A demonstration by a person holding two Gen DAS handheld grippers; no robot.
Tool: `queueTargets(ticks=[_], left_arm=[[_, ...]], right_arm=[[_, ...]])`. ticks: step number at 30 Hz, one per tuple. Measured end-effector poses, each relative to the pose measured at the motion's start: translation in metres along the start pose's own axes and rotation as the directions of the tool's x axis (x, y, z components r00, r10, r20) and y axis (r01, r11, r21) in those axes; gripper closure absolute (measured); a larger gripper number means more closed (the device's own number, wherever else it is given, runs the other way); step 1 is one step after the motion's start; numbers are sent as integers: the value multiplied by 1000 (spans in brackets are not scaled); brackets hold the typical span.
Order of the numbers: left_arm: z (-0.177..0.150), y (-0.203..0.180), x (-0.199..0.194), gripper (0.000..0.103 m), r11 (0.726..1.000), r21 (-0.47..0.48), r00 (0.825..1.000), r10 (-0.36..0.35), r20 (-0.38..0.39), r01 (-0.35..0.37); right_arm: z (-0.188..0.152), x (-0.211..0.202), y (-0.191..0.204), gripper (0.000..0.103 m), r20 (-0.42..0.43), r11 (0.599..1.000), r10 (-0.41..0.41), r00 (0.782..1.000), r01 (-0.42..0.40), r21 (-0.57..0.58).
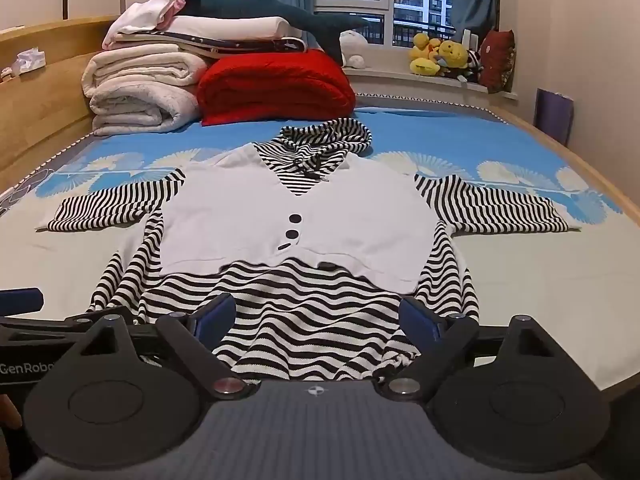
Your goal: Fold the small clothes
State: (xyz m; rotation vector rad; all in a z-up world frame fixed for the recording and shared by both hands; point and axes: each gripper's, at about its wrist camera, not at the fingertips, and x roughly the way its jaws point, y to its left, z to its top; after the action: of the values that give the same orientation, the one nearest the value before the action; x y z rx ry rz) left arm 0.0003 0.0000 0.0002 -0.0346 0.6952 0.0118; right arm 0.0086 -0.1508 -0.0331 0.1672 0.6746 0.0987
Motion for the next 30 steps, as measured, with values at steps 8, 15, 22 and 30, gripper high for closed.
queueTargets(ticks=[8,15,22,30], left_arm=[[2,0,-1,2,1000,-7,1000,-1,-7,1],[-2,-1,1,2,1000,-2,1000,0,-3,0],[-2,0,0,2,1000,-1,1000,-1,0,1],[-2,0,1,2,1000,0,1000,0,-1,0]], right_arm=[[-1,0,0,14,3,1000,1,1000,-1,-3],[-2,3,0,14,-1,1000,0,1000,0,-4],[-1,2,2,14,-1,1000,-2,1000,2,-7],[-2,3,1,14,-1,1000,-3,1000,3,-8]])
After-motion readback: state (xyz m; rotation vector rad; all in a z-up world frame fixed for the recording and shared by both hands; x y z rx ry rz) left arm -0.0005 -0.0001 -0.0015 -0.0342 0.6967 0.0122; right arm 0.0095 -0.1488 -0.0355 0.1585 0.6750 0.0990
